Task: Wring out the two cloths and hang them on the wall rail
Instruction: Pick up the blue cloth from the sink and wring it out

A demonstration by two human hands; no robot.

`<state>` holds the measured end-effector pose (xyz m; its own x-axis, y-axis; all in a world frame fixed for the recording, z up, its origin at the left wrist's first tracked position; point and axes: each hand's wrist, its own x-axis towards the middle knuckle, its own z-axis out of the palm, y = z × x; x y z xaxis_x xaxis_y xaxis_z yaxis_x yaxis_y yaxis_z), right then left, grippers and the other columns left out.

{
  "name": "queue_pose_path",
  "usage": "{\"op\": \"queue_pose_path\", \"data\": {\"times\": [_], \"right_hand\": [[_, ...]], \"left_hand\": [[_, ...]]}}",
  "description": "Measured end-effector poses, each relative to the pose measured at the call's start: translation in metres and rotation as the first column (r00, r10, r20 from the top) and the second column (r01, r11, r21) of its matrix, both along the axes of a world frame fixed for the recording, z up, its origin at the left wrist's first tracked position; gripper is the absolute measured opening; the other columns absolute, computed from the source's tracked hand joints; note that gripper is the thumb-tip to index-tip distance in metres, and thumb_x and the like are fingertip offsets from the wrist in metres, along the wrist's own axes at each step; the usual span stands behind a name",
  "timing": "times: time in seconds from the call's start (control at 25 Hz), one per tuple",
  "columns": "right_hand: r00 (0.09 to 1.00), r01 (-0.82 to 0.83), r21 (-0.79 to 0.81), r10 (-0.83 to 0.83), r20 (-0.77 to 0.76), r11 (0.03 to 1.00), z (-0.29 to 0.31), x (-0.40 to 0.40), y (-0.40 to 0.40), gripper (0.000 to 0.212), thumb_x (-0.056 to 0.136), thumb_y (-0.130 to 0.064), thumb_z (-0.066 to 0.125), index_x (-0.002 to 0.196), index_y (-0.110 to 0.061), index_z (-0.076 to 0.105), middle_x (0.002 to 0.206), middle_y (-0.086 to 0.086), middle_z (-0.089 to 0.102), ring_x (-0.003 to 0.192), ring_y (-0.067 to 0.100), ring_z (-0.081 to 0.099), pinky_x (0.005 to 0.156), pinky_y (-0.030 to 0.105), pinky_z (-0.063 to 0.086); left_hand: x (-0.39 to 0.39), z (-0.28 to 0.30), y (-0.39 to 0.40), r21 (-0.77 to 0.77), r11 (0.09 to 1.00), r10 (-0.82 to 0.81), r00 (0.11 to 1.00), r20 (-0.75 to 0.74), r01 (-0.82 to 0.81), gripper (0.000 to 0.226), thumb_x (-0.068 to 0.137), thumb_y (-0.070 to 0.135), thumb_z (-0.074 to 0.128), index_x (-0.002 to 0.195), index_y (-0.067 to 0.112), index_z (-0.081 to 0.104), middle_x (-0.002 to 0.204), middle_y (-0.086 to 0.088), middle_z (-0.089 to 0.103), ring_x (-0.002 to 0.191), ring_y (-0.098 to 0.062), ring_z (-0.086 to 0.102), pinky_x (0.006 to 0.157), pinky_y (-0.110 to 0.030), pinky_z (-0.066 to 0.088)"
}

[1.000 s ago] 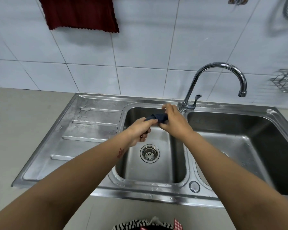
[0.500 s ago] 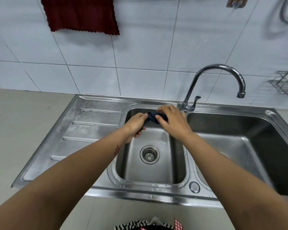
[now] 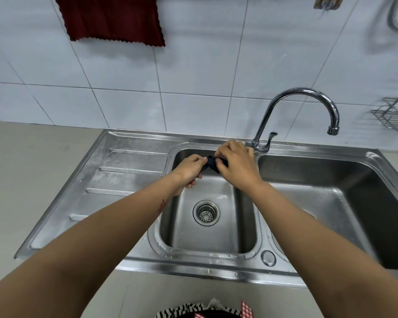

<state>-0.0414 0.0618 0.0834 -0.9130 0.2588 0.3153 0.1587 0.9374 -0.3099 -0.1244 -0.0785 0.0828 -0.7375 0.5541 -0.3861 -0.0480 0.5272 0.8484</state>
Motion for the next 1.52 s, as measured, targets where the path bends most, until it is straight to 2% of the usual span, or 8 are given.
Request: {"op": "queue_pose_path", "data": {"times": [0.12, 0.24, 0.44, 0.64, 0.76, 0.96, 1.28, 1.52], "right_hand": [[0.999, 0.033, -0.026, -0.033, -0.022, 0.999, 0.003, -0.001, 0.002, 0.013, 0.090, -0.024, 0.053, 0.099, -0.019, 0.061, 0.106, -0.001, 0.058, 0.109, 0.022, 0.049, 0.082, 0.037, 0.028], [1.000, -0.010, -0.079, 0.009, -0.006, 0.997, 0.006, -0.004, -0.001, 0.010, 0.089, -0.020, 0.052, 0.096, -0.018, 0.058, 0.104, -0.001, 0.060, 0.106, 0.023, 0.049, 0.077, 0.034, 0.025], [1.000, -0.013, -0.173, 0.016, 0.016, 0.985, 0.011, -0.010, -0.004, 0.006, 0.087, -0.020, 0.052, 0.091, -0.019, 0.057, 0.098, -0.005, 0.059, 0.105, 0.021, 0.049, 0.076, 0.034, 0.024], [0.999, 0.046, -0.359, -0.038, 0.030, 0.932, 0.017, -0.012, 0.002, 0.015, 0.087, -0.033, 0.059, 0.098, -0.022, 0.057, 0.088, -0.010, 0.063, 0.092, 0.018, 0.060, 0.082, 0.034, 0.032], [0.989, 0.047, -0.224, -0.013, 0.150, 0.973, 0.015, -0.012, 0.006, 0.019, 0.085, -0.040, 0.061, 0.094, -0.023, 0.059, 0.098, -0.001, 0.062, 0.099, 0.022, 0.057, 0.078, 0.033, 0.033], [0.942, 0.101, -0.241, -0.015, 0.336, 0.965, 0.007, -0.012, 0.009, 0.023, 0.093, -0.049, 0.041, 0.082, -0.035, 0.055, 0.092, 0.001, 0.069, 0.100, 0.030, 0.060, 0.090, 0.045, 0.046], [0.989, 0.131, -0.487, -0.084, 0.118, 0.863, 0.016, -0.018, 0.006, 0.020, 0.091, -0.029, 0.052, 0.072, -0.022, 0.053, 0.073, -0.003, 0.060, 0.080, 0.025, 0.059, 0.071, 0.035, 0.044], [0.991, 0.055, -0.466, 0.008, 0.132, 0.883, 0.015, -0.005, 0.015, 0.039, 0.087, -0.049, 0.061, 0.066, -0.022, 0.042, 0.062, -0.007, 0.048, 0.062, 0.013, 0.046, 0.057, 0.031, 0.033]], "left_hand": [[-0.003, -0.005, 0.001, 0.001, 0.999, -0.034, 0.993, -0.113, 0.034, 0.020, 0.085, 0.043, 0.055, 0.100, 0.031, 0.061, 0.088, 0.003, 0.063, 0.072, -0.016, 0.059, 0.069, -0.028, 0.048], [-0.010, -0.007, 0.001, -0.070, 0.996, -0.065, 0.949, -0.310, 0.046, 0.047, 0.060, 0.049, 0.062, 0.107, 0.044, 0.063, 0.118, 0.006, 0.067, 0.114, -0.017, 0.059, 0.103, -0.037, 0.043], [-0.015, 0.005, 0.006, 0.021, 0.994, -0.089, 0.876, -0.475, 0.112, 0.007, 0.085, 0.020, 0.067, 0.089, 0.014, 0.068, 0.091, -0.002, 0.069, 0.097, -0.023, 0.064, 0.093, -0.040, 0.047], [-0.012, 0.013, 0.012, 0.136, 0.990, 0.022, 0.879, -0.476, 0.049, 0.014, 0.094, 0.012, 0.054, 0.081, 0.019, 0.055, 0.089, -0.007, 0.064, 0.087, -0.028, 0.061, 0.083, -0.036, 0.048], [-0.012, 0.015, 0.014, 0.249, 0.968, 0.116, 0.907, -0.405, -0.013, 0.028, 0.095, 0.010, 0.050, 0.073, 0.027, 0.045, 0.086, -0.002, 0.057, 0.079, -0.021, 0.055, 0.077, -0.033, 0.046], [-0.017, 0.019, 0.015, 0.347, 0.907, 0.294, 0.948, -0.119, -0.238, 0.013, 0.101, 0.019, 0.038, 0.088, 0.020, 0.042, 0.088, -0.004, 0.054, 0.083, -0.021, 0.050, 0.079, -0.041, 0.047], [-0.019, 0.015, 0.009, 0.344, 0.934, 0.127, 0.989, -0.073, -0.094, 0.022, 0.096, 0.021, 0.056, 0.113, 0.007, 0.055, 0.106, -0.005, 0.064, 0.096, -0.015, 0.062, 0.082, -0.019, 0.050], [-0.037, 0.029, 0.003, 0.394, 0.884, 0.339, 0.925, -0.172, -0.251, 0.011, 0.095, 0.018, 0.057, 0.084, 0.020, 0.056, 0.100, -0.018, 0.064, 0.090, -0.024, 0.059, 0.083, -0.045, 0.054]]}}
